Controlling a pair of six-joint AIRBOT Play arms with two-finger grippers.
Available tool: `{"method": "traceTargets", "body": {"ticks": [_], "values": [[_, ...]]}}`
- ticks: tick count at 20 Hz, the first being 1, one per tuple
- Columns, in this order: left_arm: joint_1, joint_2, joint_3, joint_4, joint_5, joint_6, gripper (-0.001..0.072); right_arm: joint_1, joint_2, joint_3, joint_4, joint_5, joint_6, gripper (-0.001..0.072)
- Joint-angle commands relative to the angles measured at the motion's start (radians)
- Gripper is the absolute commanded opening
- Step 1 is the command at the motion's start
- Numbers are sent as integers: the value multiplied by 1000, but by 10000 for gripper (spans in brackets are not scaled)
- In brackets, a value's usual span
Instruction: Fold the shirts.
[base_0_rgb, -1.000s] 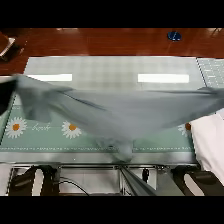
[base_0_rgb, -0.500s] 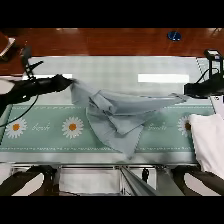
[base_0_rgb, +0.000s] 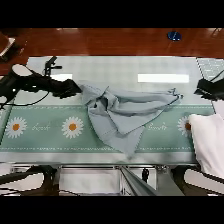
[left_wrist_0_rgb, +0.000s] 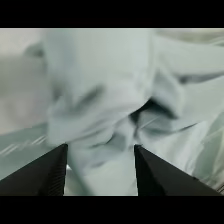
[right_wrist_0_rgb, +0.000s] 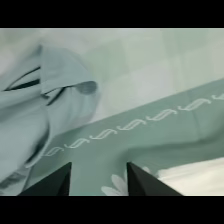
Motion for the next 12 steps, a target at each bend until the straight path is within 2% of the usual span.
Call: {"method": "traceTargets", "body": {"ticks": [1,4,6,8,12], "values": [[120,111,-71,148,-91,-81,508,-122,45,-75,40,58,-27,402],[121,271,-321,11,14,-80,508,-102,126,-315,171,-10,-85,402],[62,337,-498,-153,50,3,508,-61,163,-452,277,-61,-135,402],[-12,338,-594,-222,99,21,508,-18,172,-528,341,-94,-151,402],[-193,276,-627,-278,239,20,507,93,171,-542,332,-91,-151,402]]}}
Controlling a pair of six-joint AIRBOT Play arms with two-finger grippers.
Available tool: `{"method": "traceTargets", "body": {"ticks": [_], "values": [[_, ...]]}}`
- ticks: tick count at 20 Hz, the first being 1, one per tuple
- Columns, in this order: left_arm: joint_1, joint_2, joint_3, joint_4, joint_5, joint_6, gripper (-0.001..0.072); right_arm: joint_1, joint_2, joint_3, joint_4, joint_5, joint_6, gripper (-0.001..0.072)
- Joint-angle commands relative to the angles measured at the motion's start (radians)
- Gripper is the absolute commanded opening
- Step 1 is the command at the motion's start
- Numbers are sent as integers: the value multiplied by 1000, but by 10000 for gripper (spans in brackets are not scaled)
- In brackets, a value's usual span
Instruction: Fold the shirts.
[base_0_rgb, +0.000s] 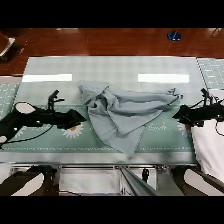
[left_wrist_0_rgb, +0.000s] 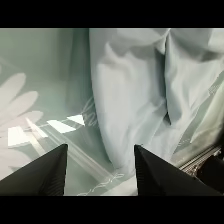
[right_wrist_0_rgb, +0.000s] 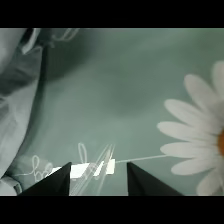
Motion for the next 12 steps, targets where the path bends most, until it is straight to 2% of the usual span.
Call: {"method": "traceTargets", "body": {"ticks": [1,5,6,7,8,12], "values": [[-149,-41,-56,-87,152,13,507,92,8,-42,38,-24,-14,402],[-229,-152,-26,-146,210,27,505,151,-5,-42,65,-74,5,402],[-229,-171,-14,-145,211,33,433,150,-18,-42,102,-85,5,402],[-229,-184,-3,-146,209,43,150,150,-36,-42,144,-101,-3,402],[-230,-187,8,-146,209,61,20,150,-56,-42,193,-116,-18,402],[-229,-187,43,-146,204,71,13,151,-148,-38,308,-145,-64,402]]}}
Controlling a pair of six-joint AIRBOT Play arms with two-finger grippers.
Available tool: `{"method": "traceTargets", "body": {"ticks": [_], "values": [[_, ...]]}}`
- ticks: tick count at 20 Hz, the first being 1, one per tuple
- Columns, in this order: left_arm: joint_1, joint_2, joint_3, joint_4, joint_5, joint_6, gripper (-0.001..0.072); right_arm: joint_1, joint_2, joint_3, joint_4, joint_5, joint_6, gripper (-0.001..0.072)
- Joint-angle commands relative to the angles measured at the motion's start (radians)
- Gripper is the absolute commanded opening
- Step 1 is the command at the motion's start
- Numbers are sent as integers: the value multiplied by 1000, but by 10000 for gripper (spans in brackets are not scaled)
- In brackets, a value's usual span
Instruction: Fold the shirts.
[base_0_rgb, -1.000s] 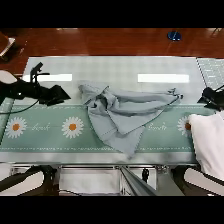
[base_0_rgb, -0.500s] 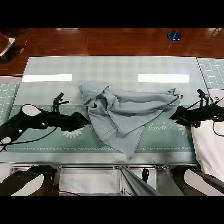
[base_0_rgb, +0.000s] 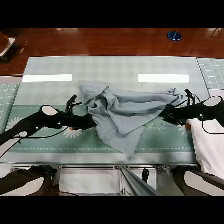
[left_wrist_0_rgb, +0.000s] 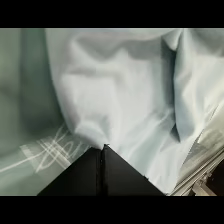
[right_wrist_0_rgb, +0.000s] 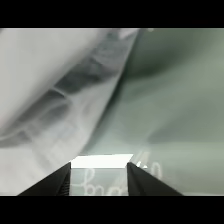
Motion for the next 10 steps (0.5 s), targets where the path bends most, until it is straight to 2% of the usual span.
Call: {"method": "traceTargets", "body": {"ticks": [1,7,8,10], "values": [[-6,-11,26,-8,8,14,13,5,-77,6,103,-29,-34,402],[-6,-11,28,-8,8,14,13,78,-166,68,127,-67,-48,402],[-6,-11,28,-8,7,14,13,105,-186,93,127,-70,-47,384],[-6,-11,28,-8,5,14,13,148,-212,143,136,-72,-48,216]]}}
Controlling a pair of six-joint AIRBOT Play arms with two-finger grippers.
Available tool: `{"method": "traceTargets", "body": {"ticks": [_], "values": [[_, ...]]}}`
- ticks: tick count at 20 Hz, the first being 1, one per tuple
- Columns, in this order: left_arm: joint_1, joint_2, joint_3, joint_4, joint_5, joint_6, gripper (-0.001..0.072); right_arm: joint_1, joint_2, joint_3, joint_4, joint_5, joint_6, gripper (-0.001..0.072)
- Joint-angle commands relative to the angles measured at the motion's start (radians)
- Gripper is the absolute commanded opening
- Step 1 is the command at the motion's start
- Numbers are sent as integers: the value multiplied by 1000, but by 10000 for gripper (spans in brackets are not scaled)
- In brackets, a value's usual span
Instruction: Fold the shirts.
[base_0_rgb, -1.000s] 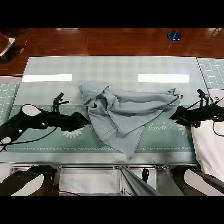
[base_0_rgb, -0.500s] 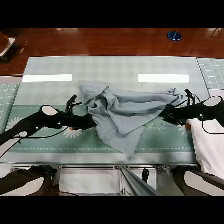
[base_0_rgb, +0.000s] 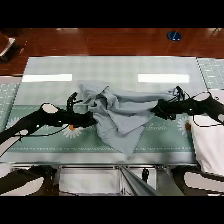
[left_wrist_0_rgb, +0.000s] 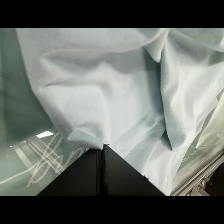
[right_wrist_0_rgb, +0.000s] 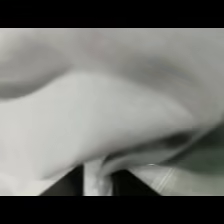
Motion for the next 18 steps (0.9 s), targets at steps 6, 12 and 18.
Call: {"method": "traceTargets", "body": {"ticks": [6,12,18], "values": [[0,0,2,0,0,8,14,81,-14,315,21,151,-75,17],[89,89,127,-4,-100,48,13,80,138,808,-57,214,-16,17],[343,516,476,-3,-124,18,13,81,401,1107,-407,272,76,17]]}}
